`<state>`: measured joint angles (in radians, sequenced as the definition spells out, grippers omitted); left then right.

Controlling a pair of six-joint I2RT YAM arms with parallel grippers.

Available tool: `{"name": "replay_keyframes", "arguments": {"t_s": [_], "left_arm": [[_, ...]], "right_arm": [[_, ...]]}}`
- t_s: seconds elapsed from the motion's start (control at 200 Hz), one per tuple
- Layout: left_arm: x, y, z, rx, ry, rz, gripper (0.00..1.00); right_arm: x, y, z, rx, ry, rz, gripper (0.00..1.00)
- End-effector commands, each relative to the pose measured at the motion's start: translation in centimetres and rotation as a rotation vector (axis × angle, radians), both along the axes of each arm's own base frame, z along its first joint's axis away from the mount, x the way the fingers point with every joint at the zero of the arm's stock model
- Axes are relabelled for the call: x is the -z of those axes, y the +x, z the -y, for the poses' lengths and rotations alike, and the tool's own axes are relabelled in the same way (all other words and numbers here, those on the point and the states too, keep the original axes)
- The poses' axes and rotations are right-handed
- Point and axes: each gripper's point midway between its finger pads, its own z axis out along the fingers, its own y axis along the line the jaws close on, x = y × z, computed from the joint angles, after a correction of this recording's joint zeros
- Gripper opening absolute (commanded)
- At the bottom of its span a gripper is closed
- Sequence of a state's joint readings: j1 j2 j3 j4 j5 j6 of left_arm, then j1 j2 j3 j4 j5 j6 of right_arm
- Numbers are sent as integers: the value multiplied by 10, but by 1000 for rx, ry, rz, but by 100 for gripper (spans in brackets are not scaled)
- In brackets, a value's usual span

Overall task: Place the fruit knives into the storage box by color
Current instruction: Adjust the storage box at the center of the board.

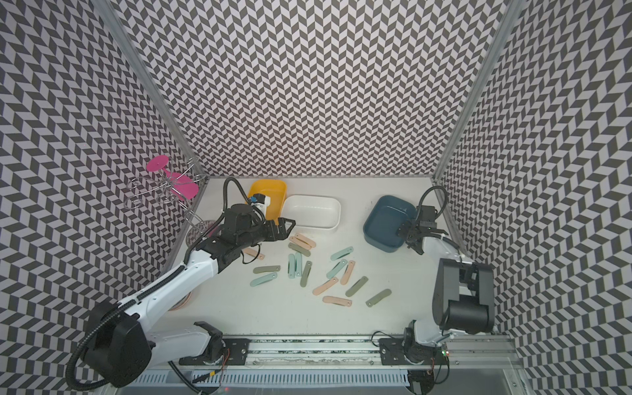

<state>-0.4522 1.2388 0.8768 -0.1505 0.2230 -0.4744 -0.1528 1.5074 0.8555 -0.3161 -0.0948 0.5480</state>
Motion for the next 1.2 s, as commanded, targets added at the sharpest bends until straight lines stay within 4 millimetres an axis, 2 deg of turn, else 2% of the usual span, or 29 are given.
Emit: {"name": "replay_keyframes", "arguments": {"t_s": [0.0, 0.135, 0.255, 0.426, 0.546, 0.661, 0.771, 0.841, 0.932, 1.012, 1.197], "left_arm": [[-9, -5, 3, 10, -33, 25, 100], [-9, -7, 2, 6, -39, 26, 100], [-9, -8, 2, 4, -46, 22, 100], [-10, -9, 1, -2, -43, 21, 100], [-10, -10, -1, -9, -40, 21, 100], [-10, -11, -2, -13, -39, 19, 100], [-9, -11, -2, -16, -38, 16, 100], [-9, -11, -2, -17, -38, 13, 100], [-9, -10, -2, -22, -37, 12, 100], [-9, -9, -2, -24, -34, 10, 100], [-11, -8, -3, -27, -24, 11, 100]], "right_arm": [[-19, 5, -24, -57, 105, 109, 82], [-22, 0, -60, -118, 220, 146, 82], [-31, 0, -110, -207, 265, 163, 82], [-58, 11, -182, -366, 280, 212, 82], [-72, 17, -209, -459, 276, 207, 81], [-104, 20, -202, -451, 227, 285, 81], [-142, 35, -177, -390, 130, 400, 82], [-154, 50, -155, -350, 89, 416, 82], [-156, 71, -136, -332, 52, 400, 82], [-151, 88, -128, -344, -11, 368, 82], [-105, 119, -89, -278, -198, 188, 81]]}}
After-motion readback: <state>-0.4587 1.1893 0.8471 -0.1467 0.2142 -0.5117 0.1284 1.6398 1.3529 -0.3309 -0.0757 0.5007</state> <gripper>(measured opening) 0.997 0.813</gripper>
